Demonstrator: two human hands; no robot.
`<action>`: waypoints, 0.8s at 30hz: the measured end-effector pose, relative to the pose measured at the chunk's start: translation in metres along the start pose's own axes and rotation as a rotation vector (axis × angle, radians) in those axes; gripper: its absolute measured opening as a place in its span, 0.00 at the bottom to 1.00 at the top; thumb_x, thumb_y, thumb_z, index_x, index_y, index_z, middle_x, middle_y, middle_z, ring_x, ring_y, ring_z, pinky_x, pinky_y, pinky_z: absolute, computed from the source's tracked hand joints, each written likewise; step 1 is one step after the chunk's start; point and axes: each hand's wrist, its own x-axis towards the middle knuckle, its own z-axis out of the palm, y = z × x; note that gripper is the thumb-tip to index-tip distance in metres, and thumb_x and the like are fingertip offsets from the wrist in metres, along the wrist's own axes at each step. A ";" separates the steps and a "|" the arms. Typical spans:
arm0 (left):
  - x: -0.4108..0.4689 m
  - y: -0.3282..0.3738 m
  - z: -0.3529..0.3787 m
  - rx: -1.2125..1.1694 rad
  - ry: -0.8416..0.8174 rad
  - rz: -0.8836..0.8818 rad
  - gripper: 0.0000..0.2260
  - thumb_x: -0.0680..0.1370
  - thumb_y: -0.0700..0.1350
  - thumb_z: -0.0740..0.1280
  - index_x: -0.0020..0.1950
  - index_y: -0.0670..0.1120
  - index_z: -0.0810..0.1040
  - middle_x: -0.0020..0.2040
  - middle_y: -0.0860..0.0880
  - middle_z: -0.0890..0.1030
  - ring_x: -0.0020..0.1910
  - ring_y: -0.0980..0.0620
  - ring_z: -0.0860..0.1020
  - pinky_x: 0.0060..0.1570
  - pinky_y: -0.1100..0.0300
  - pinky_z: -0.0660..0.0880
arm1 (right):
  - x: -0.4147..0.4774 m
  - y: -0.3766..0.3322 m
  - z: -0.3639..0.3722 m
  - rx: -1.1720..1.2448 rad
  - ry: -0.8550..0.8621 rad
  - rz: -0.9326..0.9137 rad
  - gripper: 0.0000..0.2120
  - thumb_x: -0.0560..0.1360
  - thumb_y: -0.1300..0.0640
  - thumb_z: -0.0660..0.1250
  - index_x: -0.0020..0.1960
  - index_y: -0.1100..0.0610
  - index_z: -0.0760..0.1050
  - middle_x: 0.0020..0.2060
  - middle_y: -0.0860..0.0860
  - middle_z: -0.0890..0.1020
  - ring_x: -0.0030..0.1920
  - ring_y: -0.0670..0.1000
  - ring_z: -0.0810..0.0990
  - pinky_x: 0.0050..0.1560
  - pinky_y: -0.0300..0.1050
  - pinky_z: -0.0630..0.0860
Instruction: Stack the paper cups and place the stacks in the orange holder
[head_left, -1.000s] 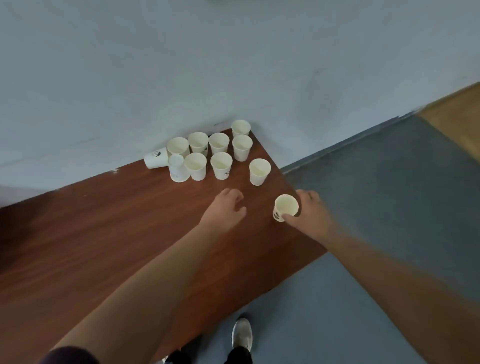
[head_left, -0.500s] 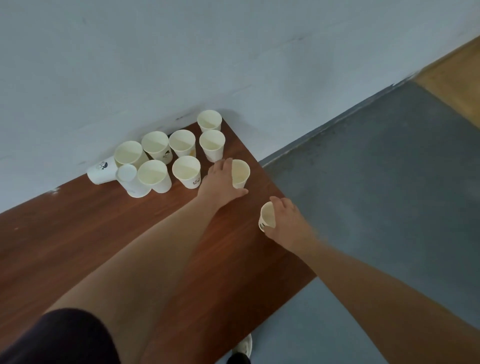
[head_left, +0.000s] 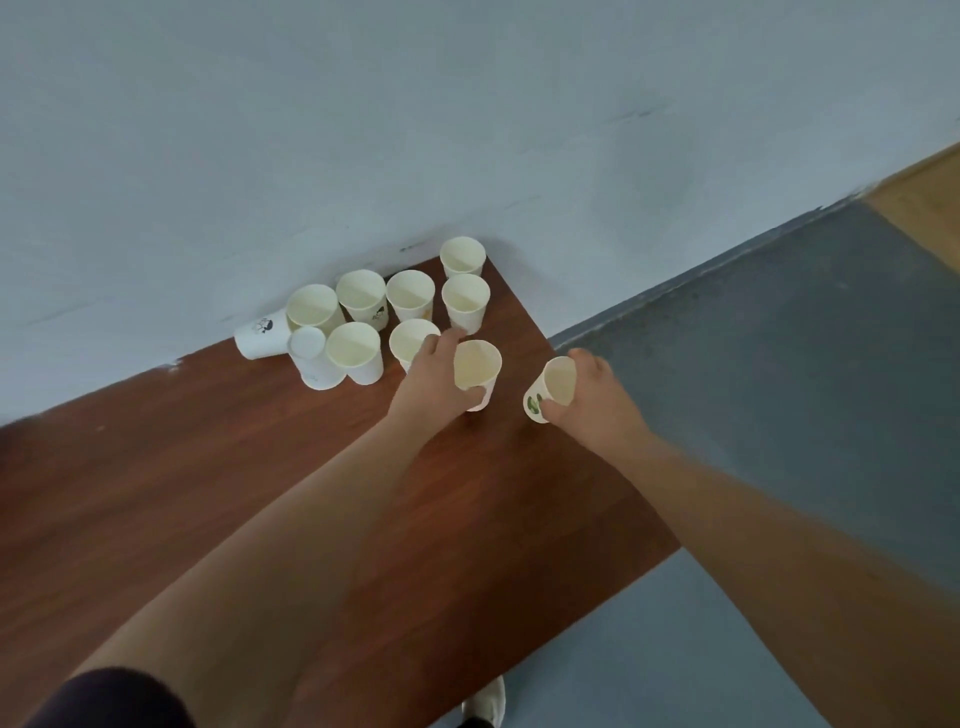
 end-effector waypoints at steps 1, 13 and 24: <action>-0.009 -0.007 -0.011 -0.021 0.003 -0.013 0.36 0.71 0.48 0.76 0.76 0.51 0.63 0.69 0.47 0.68 0.67 0.46 0.71 0.64 0.49 0.72 | -0.001 -0.010 -0.001 0.005 -0.010 -0.018 0.36 0.71 0.49 0.73 0.73 0.55 0.61 0.67 0.55 0.68 0.63 0.57 0.74 0.62 0.53 0.74; -0.202 -0.116 -0.216 -0.157 0.390 -0.327 0.30 0.69 0.48 0.77 0.67 0.49 0.70 0.63 0.52 0.70 0.61 0.56 0.69 0.57 0.62 0.66 | -0.061 -0.243 0.043 -0.056 -0.174 -0.474 0.33 0.71 0.48 0.72 0.71 0.56 0.64 0.62 0.56 0.70 0.59 0.57 0.74 0.54 0.49 0.73; -0.413 -0.274 -0.332 -0.189 0.748 -0.664 0.32 0.69 0.45 0.77 0.71 0.50 0.69 0.66 0.50 0.67 0.64 0.47 0.71 0.60 0.54 0.69 | -0.181 -0.460 0.169 -0.074 -0.352 -0.762 0.31 0.72 0.51 0.71 0.71 0.55 0.63 0.63 0.54 0.68 0.59 0.57 0.74 0.54 0.48 0.71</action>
